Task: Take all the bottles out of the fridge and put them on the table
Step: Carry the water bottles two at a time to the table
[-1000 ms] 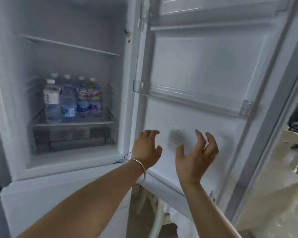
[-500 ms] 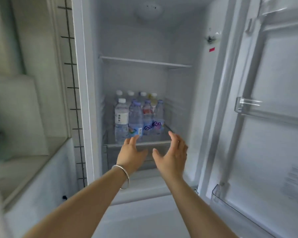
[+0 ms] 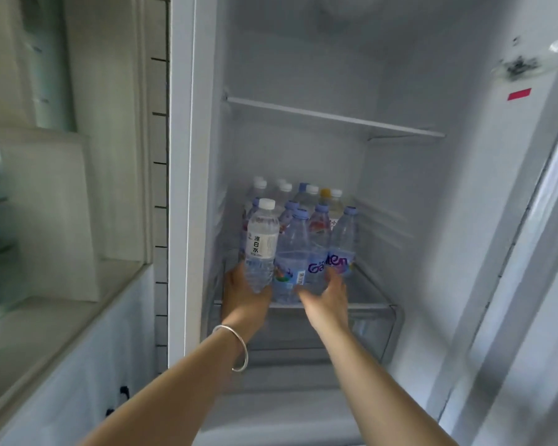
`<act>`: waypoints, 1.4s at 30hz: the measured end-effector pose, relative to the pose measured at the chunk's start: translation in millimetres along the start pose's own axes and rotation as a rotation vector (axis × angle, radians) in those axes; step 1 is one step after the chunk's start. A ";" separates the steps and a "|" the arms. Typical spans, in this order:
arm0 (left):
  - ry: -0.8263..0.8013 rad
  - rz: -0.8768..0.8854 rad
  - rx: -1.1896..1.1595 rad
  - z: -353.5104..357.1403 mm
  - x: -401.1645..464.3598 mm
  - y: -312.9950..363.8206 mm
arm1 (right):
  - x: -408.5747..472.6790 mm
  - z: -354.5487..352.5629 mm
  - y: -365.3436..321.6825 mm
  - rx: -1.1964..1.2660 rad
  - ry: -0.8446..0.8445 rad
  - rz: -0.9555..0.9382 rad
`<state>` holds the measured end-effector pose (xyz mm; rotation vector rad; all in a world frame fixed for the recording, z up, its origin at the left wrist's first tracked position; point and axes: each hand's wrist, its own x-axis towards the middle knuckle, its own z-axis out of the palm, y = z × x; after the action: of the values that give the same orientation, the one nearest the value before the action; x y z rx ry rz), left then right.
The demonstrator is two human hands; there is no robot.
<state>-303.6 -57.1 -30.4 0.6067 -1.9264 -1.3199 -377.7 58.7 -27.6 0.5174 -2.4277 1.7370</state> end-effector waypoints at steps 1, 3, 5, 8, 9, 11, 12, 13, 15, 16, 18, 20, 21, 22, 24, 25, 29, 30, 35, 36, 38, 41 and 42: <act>0.023 0.019 -0.027 3.9 7.8 -0.5 | 8.8 5.3 2.5 0.016 -0.020 -0.009; 0.053 0.044 -0.066 13.0 20.7 -3.1 | 24.9 12.3 6.9 0.069 -0.061 -0.030; 0.076 0.038 -0.079 23.7 34.0 -9.1 | 41.3 15.8 10.1 0.095 -0.100 -0.063; 0.113 0.046 -0.115 37.2 55.6 -19.6 | 62.8 21.8 15.0 0.203 -0.165 -0.176; 0.134 0.053 -0.123 38.8 57.2 -16.7 | 66.5 25.3 17.1 0.236 -0.180 -0.203; 0.174 0.068 -0.128 40.0 58.9 -13.0 | 70.5 33.6 23.4 0.302 -0.207 -0.226; 0.174 0.077 -0.143 39.8 58.5 -10.7 | 71.1 37.4 25.8 0.330 -0.212 -0.229; 0.168 0.086 -0.163 39.4 59.2 -9.5 | 71.0 39.8 26.3 0.351 -0.214 -0.236; 0.156 0.070 -0.171 38.2 62.9 -10.6 | 73.2 43.8 27.2 0.371 -0.225 -0.254; 0.146 0.053 -0.162 37.6 65.2 -10.5 | 74.9 45.4 27.5 0.376 -0.226 -0.268; 0.117 0.037 -0.133 35.6 71.0 -13.9 | 78.2 49.4 28.9 0.362 -0.208 -0.282; 0.096 0.030 -0.098 34.4 75.1 -15.1 | 79.2 52.0 29.4 0.335 -0.157 -0.287; 0.096 0.030 -0.080 34.2 76.0 -14.4 | 79.5 53.9 30.4 0.325 -0.127 -0.288; 0.098 0.032 -0.065 34.8 75.7 -13.3 | 79.8 55.8 31.7 0.318 -0.100 -0.285; 0.119 0.037 -0.054 36.5 73.8 -12.2 | 78.9 58.0 32.7 0.325 -0.071 -0.256; 0.126 0.039 -0.053 37.6 71.4 -9.9 | 78.6 58.1 32.2 0.340 -0.067 -0.244; 0.105 0.026 -0.062 39.3 63.8 -5.7 | 76.4 56.5 28.2 0.376 -0.046 -0.185; 0.098 0.026 -0.056 38.6 61.3 -4.3 | 74.5 54.1 25.8 0.385 -0.033 -0.176; 0.149 0.074 -0.073 24.6 48.0 19.8 | 57.7 35.0 -0.3 0.361 0.003 -0.192; 0.156 0.083 -0.085 19.2 42.8 28.8 | 51.8 28.7 -9.7 0.358 0.008 -0.195; 0.145 0.091 -0.108 7.8 29.0 42.7 | 35.3 15.6 -25.9 0.347 0.032 -0.216; 0.106 0.109 -0.112 -9.7 -7.7 56.7 | -6.3 -2.4 -38.9 0.323 0.136 -0.211; 0.083 0.122 -0.107 -15.1 -23.0 59.0 | -24.9 -8.3 -40.0 0.317 0.173 -0.202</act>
<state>-276.5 -27.9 21.1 0.4751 -1.7847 -1.2916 -341.9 60.2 4.0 0.5923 -1.9232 1.9933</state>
